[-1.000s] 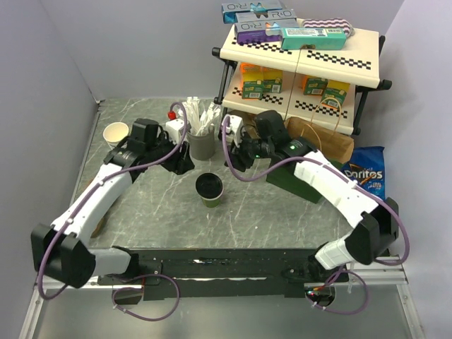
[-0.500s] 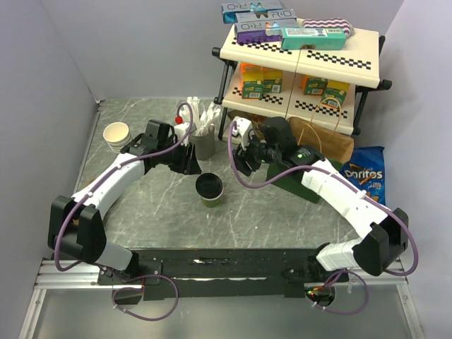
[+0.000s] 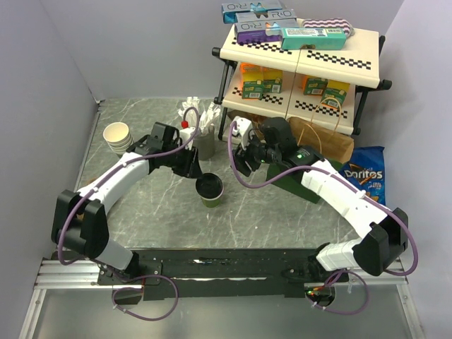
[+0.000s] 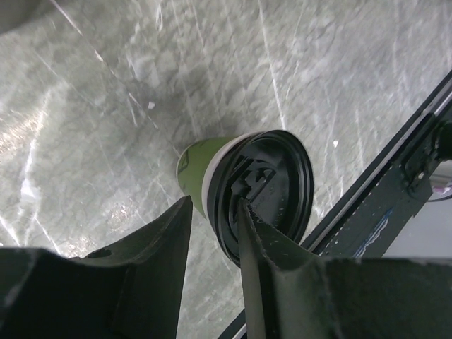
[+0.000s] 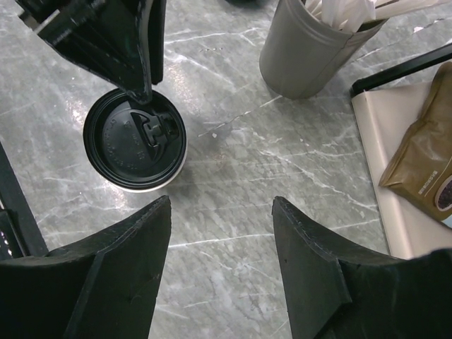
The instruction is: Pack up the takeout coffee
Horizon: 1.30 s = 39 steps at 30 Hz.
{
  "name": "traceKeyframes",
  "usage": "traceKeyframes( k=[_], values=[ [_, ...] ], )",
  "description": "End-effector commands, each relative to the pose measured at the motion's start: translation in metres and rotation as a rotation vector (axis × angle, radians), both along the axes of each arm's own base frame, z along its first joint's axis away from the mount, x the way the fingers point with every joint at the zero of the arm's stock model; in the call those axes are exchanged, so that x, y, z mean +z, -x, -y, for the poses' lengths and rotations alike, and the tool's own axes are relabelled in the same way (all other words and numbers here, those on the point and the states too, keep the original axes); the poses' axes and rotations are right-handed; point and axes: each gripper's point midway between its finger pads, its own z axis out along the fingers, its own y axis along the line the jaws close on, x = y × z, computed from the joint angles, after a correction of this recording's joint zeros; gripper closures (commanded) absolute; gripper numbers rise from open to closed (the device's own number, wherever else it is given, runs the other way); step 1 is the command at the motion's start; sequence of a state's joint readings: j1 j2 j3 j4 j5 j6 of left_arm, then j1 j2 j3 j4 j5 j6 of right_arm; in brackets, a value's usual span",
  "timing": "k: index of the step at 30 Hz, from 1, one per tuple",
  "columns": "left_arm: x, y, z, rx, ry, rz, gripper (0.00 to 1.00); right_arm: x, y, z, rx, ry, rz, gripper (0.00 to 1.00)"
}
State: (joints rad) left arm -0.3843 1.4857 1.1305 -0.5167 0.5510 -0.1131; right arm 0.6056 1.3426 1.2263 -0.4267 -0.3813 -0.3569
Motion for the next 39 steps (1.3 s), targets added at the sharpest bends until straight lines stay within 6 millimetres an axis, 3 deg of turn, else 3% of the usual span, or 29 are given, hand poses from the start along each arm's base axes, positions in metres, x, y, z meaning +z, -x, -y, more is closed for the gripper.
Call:
traceKeyframes(
  k=[1, 3, 15, 19, 24, 26, 28, 30, 34, 39],
  values=[
    [0.002, -0.001, 0.003, -0.027, -0.023, 0.029, 0.63, 0.020, -0.001, 0.002, -0.014, -0.038, 0.057, 0.33],
    [0.000, -0.002, 0.002, -0.022, -0.034, 0.030, 0.64, 0.017, -0.001, 0.002, -0.014, -0.034, 0.052, 0.33],
    [0.016, -0.006, 0.002, -0.026, -0.033, 0.086, 0.99, 0.019, 0.000, 0.000, -0.004, -0.035, 0.047, 0.32],
    [0.026, -0.007, 0.001, -0.029, -0.029, 0.118, 0.99, 0.026, 0.001, -0.008, 0.011, -0.063, 0.016, 0.29],
    [0.052, -0.011, 0.000, -0.044, -0.014, 0.224, 0.99, 0.032, 0.013, -0.027, 0.061, -0.148, -0.134, 0.08],
    [0.068, -0.013, 0.001, -0.044, 0.019, 0.305, 0.99, 0.036, 0.015, -0.037, 0.062, -0.197, -0.219, 0.04],
    [0.088, -0.010, 0.001, -0.080, 0.043, 0.422, 0.99, 0.034, 0.012, -0.042, 0.052, -0.208, -0.267, 0.03],
    [0.106, -0.009, 0.002, -0.083, 0.081, 0.510, 0.99, 0.044, 0.008, -0.047, 0.055, -0.227, -0.278, 0.03],
    [0.129, -0.003, 0.003, -0.123, 0.110, 0.630, 0.99, 0.044, 0.006, -0.058, 0.071, -0.236, -0.363, 0.04],
    [0.143, 0.002, 0.005, -0.155, 0.108, 0.702, 0.99, 0.041, 0.005, -0.062, 0.074, -0.240, -0.397, 0.05]
  ],
)
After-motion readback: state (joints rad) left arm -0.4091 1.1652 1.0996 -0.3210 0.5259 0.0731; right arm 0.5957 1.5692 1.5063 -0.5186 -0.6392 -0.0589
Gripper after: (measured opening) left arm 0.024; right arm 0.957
